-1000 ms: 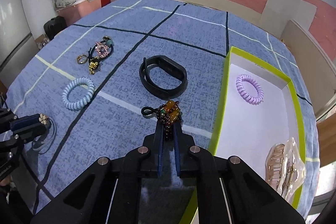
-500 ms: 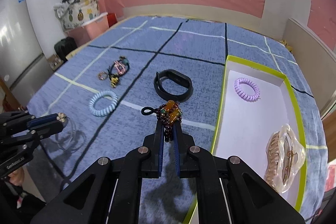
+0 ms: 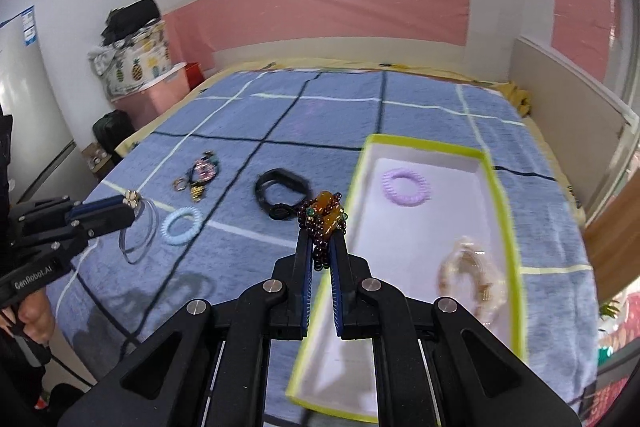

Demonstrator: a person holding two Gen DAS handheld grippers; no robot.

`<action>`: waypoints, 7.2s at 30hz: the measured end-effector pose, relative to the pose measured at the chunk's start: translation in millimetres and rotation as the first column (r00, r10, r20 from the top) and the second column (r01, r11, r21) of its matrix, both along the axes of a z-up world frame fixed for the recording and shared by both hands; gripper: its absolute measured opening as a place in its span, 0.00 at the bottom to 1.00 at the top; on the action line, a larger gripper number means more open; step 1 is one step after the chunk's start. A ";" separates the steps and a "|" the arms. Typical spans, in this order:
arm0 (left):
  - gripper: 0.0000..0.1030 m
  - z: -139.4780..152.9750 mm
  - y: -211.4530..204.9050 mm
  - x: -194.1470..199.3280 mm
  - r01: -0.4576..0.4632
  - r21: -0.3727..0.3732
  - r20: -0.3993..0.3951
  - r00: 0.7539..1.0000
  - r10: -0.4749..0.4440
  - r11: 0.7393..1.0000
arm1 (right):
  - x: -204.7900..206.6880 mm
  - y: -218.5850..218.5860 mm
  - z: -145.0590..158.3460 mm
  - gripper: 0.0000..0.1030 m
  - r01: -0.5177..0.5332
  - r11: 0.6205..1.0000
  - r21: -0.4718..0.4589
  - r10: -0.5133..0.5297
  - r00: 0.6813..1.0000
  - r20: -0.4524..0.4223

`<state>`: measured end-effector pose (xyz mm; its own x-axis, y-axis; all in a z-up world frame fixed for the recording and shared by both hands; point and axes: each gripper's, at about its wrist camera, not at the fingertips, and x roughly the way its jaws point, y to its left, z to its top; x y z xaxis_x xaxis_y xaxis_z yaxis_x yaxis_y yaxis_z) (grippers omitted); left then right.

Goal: Organize jewelry
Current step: 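Carry the flower bracelet and beaded charm into the green box and release both, then grasp the black band with the right gripper while the left reaches the rhinestone bracelet, then grasp the rhinestone bracelet with the left gripper and lift it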

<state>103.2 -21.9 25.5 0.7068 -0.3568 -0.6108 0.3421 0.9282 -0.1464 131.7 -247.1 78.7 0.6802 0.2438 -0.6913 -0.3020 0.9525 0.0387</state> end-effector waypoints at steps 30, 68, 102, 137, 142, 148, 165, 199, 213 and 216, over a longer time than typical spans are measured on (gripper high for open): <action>0.11 -11.0 -149.7 155.2 0.207 0.052 -0.093 0.975 -0.202 0.977 | 119.3 -97.2 -34.3 0.08 0.090 0.994 -0.055 -0.098 0.982 -0.163; 0.21 -1.7 -119.2 139.7 0.147 0.037 -0.122 0.982 -0.141 0.988 | 72.5 -86.0 -3.2 0.32 0.128 0.992 -0.021 -0.129 0.986 -0.108; 0.21 -5.5 39.0 -47.7 -0.134 -0.013 -0.037 0.990 0.134 0.991 | -87.3 15.0 5.1 0.32 -0.027 0.998 0.049 0.025 0.999 0.034; 0.21 -20.3 86.9 51.5 -0.198 0.026 -0.100 0.975 0.200 0.980 | 36.7 75.7 -28.8 0.32 -0.036 0.999 -0.013 0.035 0.997 -0.073; 0.21 -20.2 82.3 73.3 -0.167 0.044 -0.104 0.980 0.171 0.985 | 71.5 85.5 -36.2 0.32 -0.042 0.993 -0.111 0.029 0.992 -0.119; 0.21 -27.1 81.8 91.3 -0.147 0.032 -0.124 0.981 0.150 0.989 | 108.2 97.8 -47.1 0.32 -0.139 0.961 -0.240 0.089 0.973 -0.211; 0.21 -54.5 85.0 126.3 -0.165 0.038 -0.215 0.962 0.170 0.986 | 134.5 104.1 -75.0 0.15 -0.206 0.929 -0.308 0.118 0.952 -0.281; 0.07 -66.6 53.5 144.2 -0.259 0.020 -0.292 0.922 0.254 0.966 | 105.0 84.3 -47.0 0.12 -0.148 0.970 -0.193 0.111 0.975 -0.191; 0.07 -41.3 65.7 108.5 -0.194 -0.099 -0.233 0.958 0.167 0.976 | 75.4 69.7 -23.3 0.12 -0.110 0.983 -0.145 0.091 0.987 -0.130; 0.07 -42.9 71.1 104.5 -0.193 -0.119 -0.259 0.953 0.157 0.974 | 70.1 68.2 -21.7 0.12 -0.108 0.983 -0.147 0.090 0.988 -0.127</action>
<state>207.8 49.1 -17.5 0.6000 -0.3363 -0.7259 0.1130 0.9339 -0.3392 201.7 -178.9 57.0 0.5682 0.1913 -0.8003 -0.3972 0.9156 -0.0632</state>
